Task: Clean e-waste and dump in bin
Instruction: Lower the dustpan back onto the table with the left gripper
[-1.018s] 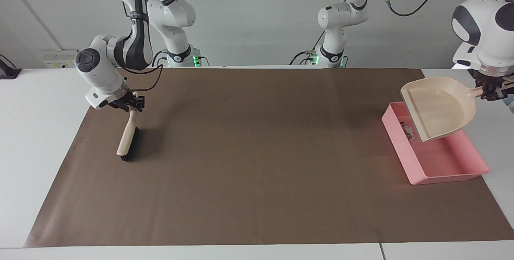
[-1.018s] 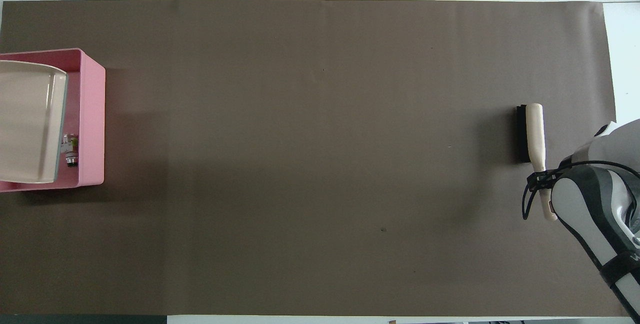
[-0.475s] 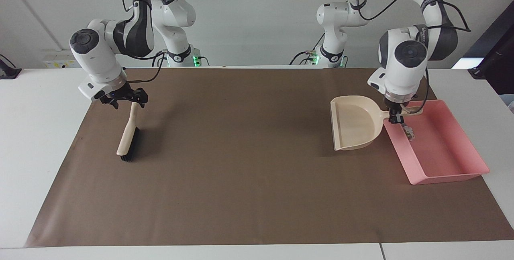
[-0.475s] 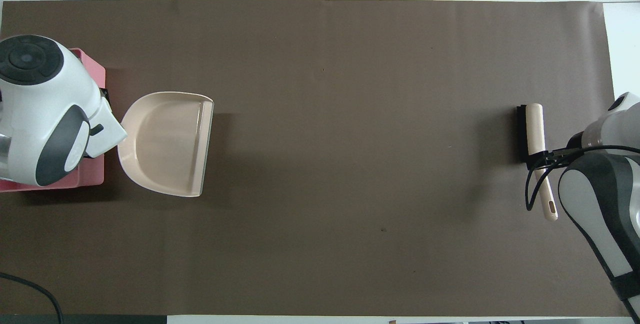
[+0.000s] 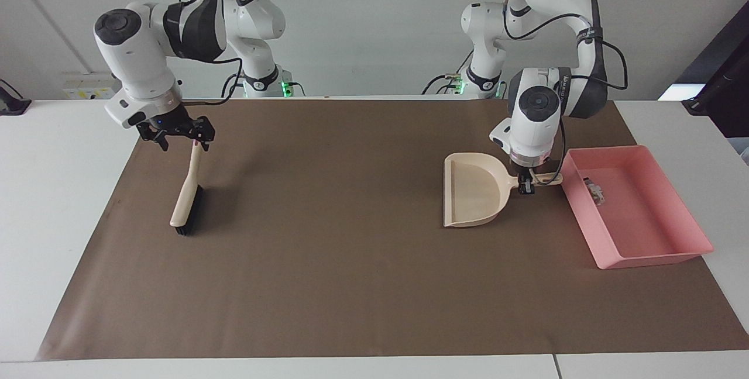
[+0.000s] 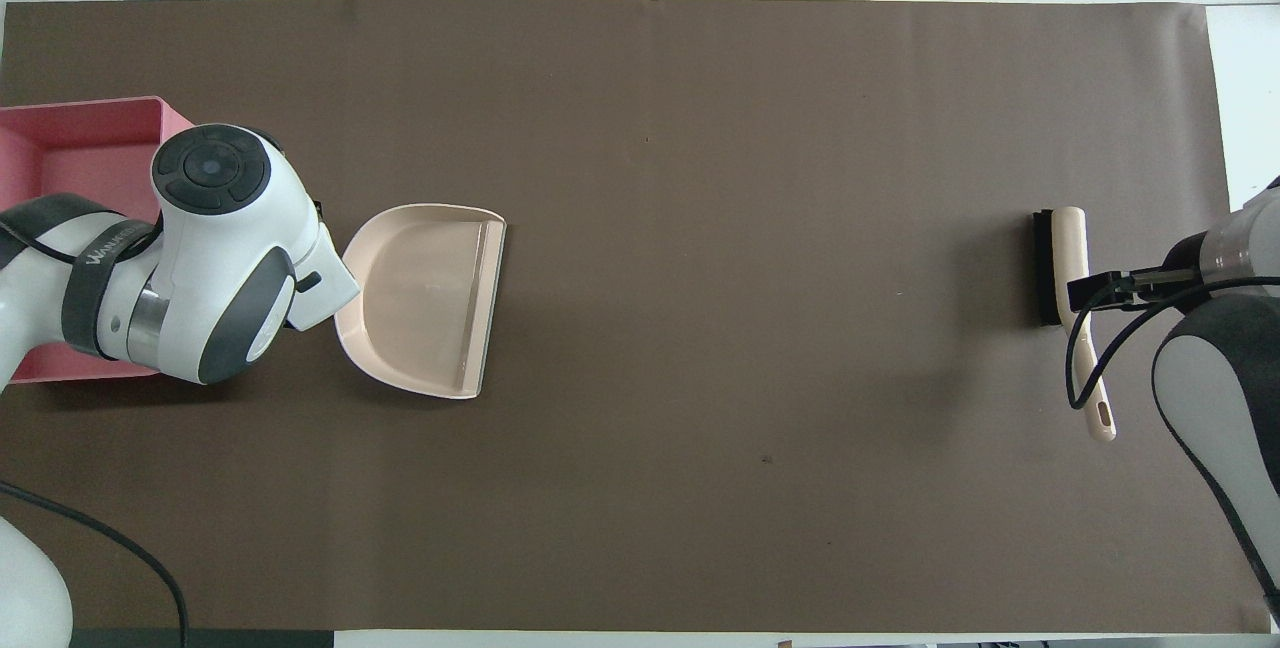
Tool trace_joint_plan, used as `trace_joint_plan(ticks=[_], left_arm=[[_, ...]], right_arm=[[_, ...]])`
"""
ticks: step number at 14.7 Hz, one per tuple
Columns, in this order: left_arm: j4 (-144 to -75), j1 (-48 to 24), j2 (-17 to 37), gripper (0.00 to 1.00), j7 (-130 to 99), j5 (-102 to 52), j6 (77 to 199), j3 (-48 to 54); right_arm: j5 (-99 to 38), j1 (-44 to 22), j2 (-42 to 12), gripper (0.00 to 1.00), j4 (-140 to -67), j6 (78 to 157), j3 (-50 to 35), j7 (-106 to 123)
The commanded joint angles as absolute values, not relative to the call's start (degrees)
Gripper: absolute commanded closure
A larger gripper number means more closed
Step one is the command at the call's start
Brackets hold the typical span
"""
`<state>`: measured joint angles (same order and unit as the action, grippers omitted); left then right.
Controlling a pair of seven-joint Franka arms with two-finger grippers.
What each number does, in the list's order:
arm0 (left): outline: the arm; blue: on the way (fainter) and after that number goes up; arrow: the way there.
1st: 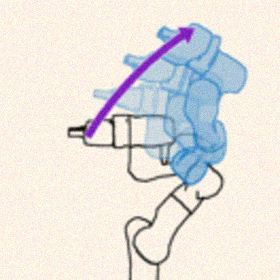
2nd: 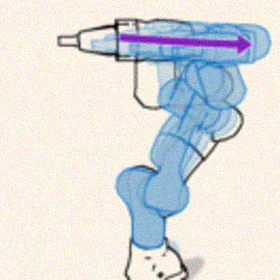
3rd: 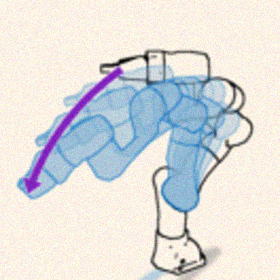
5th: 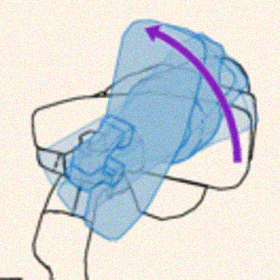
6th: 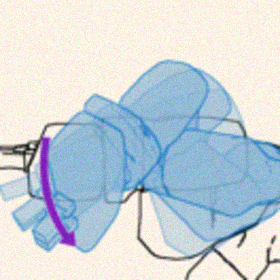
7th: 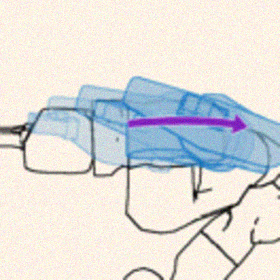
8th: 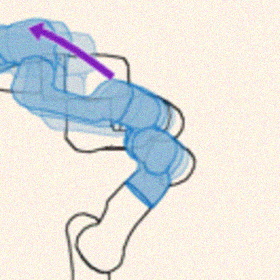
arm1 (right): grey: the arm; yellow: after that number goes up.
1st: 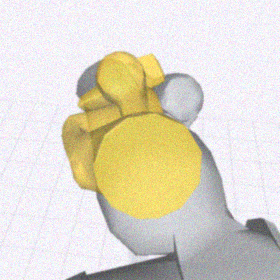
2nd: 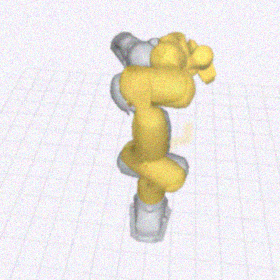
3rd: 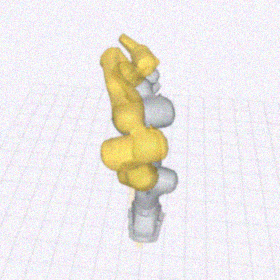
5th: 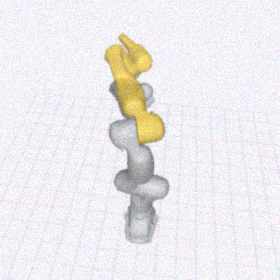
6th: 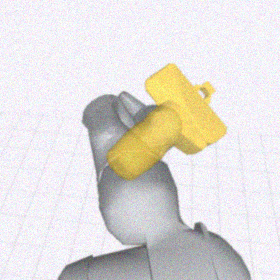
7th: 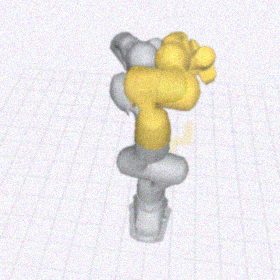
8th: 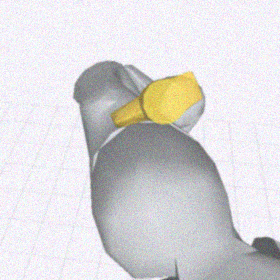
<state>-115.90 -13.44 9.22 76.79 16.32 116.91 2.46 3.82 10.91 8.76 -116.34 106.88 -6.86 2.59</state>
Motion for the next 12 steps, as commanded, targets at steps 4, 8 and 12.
trace_joint_plan(ticks=[4,8,12], left_arm=[[-116.81,-15.91,11.43,0.90,74.01,15.38,118.48,1.41],[-117.07,-15.29,9.15,0.32,73.48,15.38,117.69,1.32],[-116.90,-13.37,5.11,0.01,63.48,15.38,113.48,1.23]], right_arm=[[3.33,11.51,1.52,0.00,-89.01,84.95,-8.79,-0.26],[2.29,12.48,-1.68,0.00,-83.57,80.86,-8.79,-0.26],[3.60,4.10,1.04,0.00,-86.29,82.44,-1.55,-1.92]])
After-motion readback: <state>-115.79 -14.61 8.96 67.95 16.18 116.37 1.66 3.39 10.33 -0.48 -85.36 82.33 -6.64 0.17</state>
